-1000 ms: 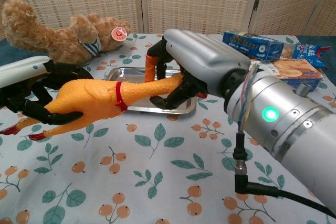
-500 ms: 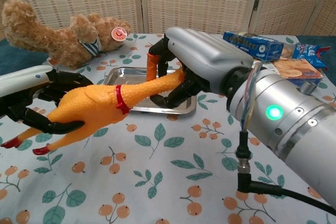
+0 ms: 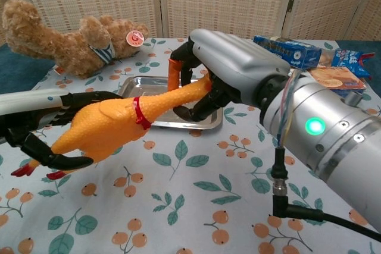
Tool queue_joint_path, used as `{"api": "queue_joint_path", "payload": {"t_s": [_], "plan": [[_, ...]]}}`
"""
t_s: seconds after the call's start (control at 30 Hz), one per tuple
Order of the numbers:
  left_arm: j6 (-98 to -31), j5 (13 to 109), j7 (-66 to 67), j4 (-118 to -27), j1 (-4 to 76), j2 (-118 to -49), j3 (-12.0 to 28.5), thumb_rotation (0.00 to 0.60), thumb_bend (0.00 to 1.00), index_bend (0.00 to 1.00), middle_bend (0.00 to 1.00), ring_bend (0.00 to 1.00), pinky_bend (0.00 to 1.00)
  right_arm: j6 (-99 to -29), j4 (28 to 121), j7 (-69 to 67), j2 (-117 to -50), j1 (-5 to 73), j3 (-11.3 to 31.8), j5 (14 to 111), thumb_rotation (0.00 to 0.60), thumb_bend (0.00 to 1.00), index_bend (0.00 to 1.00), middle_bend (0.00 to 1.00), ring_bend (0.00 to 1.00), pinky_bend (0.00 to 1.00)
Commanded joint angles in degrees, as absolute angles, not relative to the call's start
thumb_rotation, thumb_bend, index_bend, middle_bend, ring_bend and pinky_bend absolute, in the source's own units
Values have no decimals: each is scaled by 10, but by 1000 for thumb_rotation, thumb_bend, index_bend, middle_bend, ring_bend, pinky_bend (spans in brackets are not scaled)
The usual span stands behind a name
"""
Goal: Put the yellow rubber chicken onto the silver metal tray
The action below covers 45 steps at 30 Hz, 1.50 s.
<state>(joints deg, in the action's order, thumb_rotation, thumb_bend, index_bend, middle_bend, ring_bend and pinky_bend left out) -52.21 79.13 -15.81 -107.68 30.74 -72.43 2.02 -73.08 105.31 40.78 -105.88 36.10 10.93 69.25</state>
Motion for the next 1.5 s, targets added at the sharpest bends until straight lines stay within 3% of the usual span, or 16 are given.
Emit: {"api": "queue_joint_path", "payload": {"t_s": [0.03,0.17,0.27,0.57,0.87,0.93,1.0,1.03,1.1,1.23,1.5], "plan": [[-566,771,-144,-1075,290,-751,33,600,387,309,243,238,467,-731,1053,407,-1058,361,109,693,600,346,894,567,568,733],[-610,747,-130,-1073,272,-782,46,600,596,648,633,588,785,-731,1053,405,-1057,360,109,693,600,347,894,567,568,734],[-631,722,-108,-1077,264,-800,53,600,826,810,808,765,982,-731,1052,403,-1056,360,109,693,600,346,894,567,568,733],[-667,732,-37,-1078,255,-817,52,600,951,812,871,858,1000,-732,1054,400,-1053,358,110,693,600,346,894,566,568,733],[-697,746,-11,-1072,244,-837,52,600,895,807,833,829,1000,-734,1058,395,-1048,356,109,695,600,346,894,566,568,733],[-683,748,-20,-1076,246,-829,47,600,786,675,725,698,907,-735,1058,395,-1048,356,109,696,600,346,894,566,568,733],[-648,747,-45,-1088,254,-806,39,600,606,356,441,429,639,-735,1058,394,-1047,355,109,697,600,346,894,566,568,734],[-630,746,-62,-1095,259,-792,38,600,524,176,246,251,475,-735,1058,392,-1046,355,108,697,600,346,894,566,568,733],[-614,754,-87,-1098,264,-776,39,600,429,13,29,37,251,-736,1057,391,-1045,354,108,697,600,346,894,566,568,733],[-565,777,-158,-1113,279,-728,34,600,325,0,0,0,74,-736,1051,387,-1044,352,108,696,600,346,894,567,570,733],[-555,831,-317,-1126,280,-672,36,600,293,0,0,0,25,-738,1033,369,-1046,348,111,696,600,346,894,572,578,733]]}}
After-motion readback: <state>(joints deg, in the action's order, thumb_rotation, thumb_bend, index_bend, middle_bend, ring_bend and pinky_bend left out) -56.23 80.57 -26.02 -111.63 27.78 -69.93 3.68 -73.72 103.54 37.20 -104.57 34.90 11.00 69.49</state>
